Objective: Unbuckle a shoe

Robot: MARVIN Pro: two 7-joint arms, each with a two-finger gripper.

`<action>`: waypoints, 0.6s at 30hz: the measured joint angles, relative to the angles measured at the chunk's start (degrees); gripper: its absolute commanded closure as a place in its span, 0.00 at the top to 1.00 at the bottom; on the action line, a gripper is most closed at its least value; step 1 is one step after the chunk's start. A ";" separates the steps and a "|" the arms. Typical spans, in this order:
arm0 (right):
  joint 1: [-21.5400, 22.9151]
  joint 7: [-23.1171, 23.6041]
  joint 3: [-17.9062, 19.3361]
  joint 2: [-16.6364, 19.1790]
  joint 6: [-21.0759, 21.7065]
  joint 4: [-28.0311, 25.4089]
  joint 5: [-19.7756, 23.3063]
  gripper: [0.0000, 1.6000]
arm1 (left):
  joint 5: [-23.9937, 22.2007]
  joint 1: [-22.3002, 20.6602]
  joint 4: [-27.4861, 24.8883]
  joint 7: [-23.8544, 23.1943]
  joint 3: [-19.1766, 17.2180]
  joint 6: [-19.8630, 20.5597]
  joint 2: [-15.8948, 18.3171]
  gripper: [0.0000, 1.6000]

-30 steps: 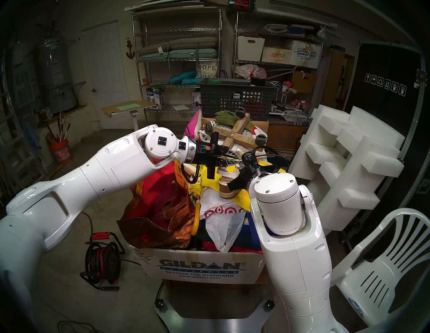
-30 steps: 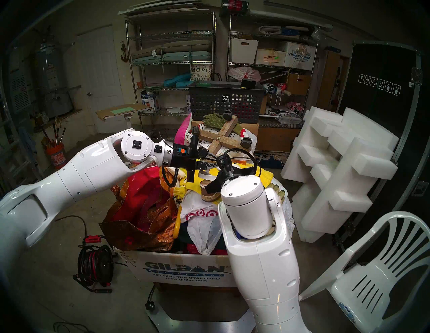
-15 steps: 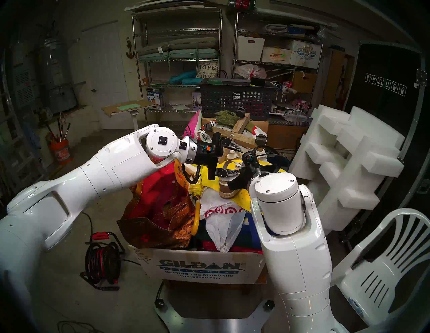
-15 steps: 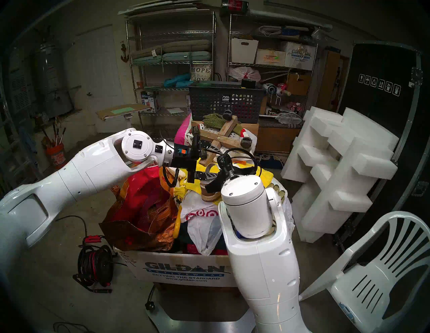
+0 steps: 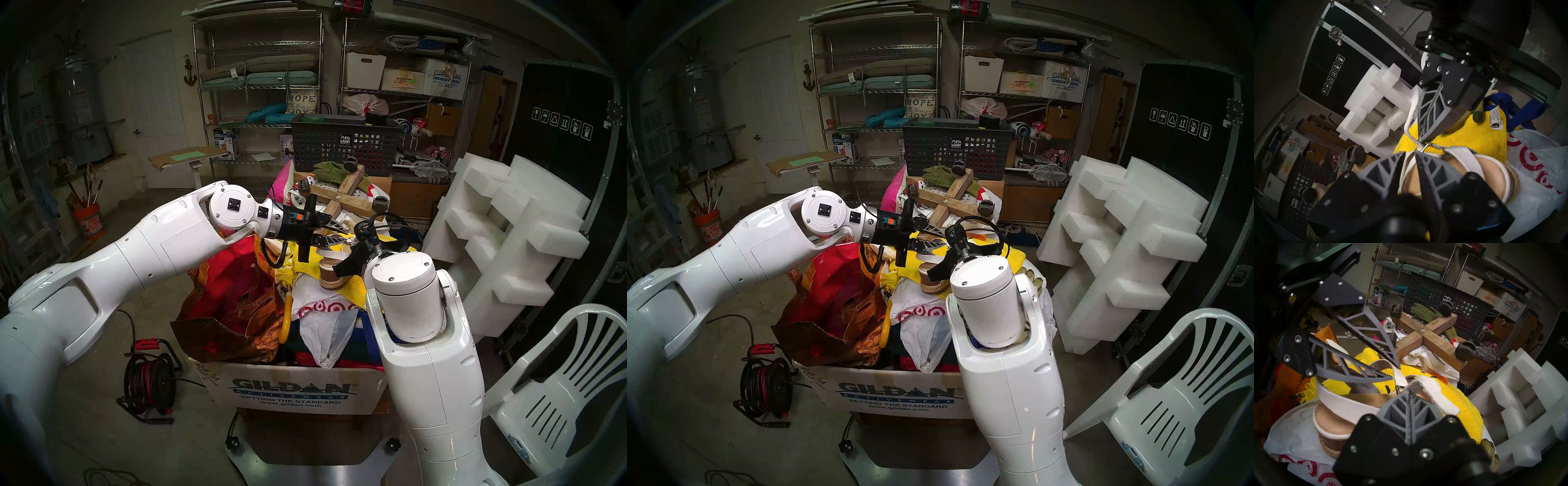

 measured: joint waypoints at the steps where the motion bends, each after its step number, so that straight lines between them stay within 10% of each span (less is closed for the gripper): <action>1: 0.00 0.00 0.02 0.00 0.00 0.00 0.01 0.00 | 0.01 -0.03 0.09 -0.10 0.03 0.00 -0.01 0.45; 18: 0.12 0.18 0.30 -0.06 -0.01 0.04 0.67 0.00 | 3.23 -0.45 1.47 -0.33 0.77 -0.30 -1.78 0.58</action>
